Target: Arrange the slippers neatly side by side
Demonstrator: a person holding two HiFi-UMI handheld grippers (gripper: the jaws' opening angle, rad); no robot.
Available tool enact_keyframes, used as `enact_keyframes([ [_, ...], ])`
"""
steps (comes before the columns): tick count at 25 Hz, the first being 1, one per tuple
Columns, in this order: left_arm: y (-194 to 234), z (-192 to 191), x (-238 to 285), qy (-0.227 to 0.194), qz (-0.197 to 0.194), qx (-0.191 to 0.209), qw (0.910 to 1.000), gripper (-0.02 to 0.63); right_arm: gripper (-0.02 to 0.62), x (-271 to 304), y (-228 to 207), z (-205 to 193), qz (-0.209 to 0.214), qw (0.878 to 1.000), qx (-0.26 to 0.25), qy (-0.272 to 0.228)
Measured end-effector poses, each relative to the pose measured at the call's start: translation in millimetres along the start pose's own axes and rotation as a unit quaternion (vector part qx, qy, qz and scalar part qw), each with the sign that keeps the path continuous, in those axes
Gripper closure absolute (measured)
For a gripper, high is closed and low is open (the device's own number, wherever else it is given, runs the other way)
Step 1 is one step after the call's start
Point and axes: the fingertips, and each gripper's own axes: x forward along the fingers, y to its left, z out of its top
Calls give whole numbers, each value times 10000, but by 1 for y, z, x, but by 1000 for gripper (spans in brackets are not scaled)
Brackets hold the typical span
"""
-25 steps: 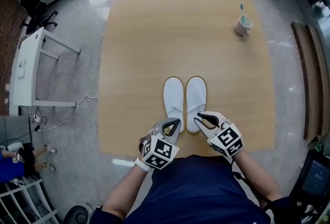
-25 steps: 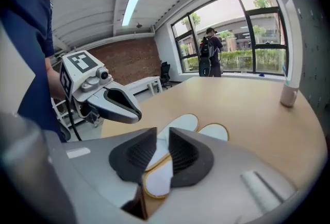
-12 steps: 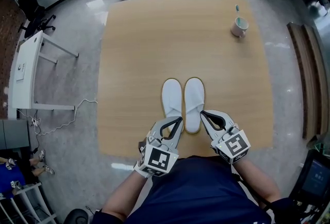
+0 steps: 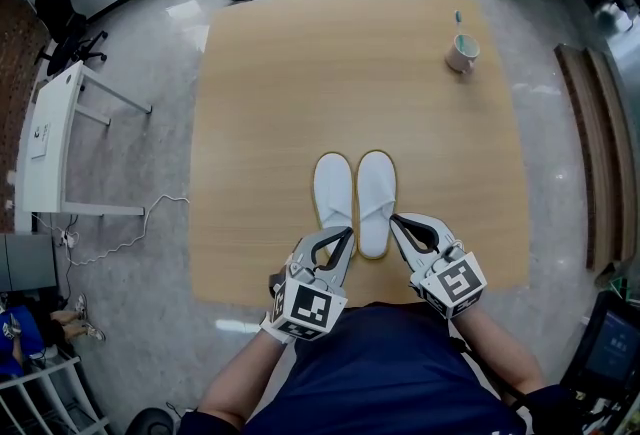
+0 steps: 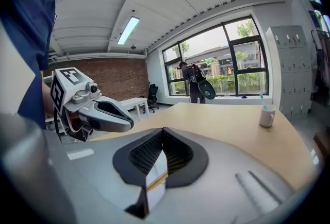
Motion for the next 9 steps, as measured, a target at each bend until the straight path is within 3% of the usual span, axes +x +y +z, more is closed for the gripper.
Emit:
enact_keyframes([
  [4, 0, 1, -3, 19, -10, 21, 10000, 601, 584, 1, 3, 4, 10, 10000, -5, 13],
  [9, -4, -7, 37, 96, 32, -50, 9999, 601, 584, 2, -36, -18, -19, 10000, 49, 20],
])
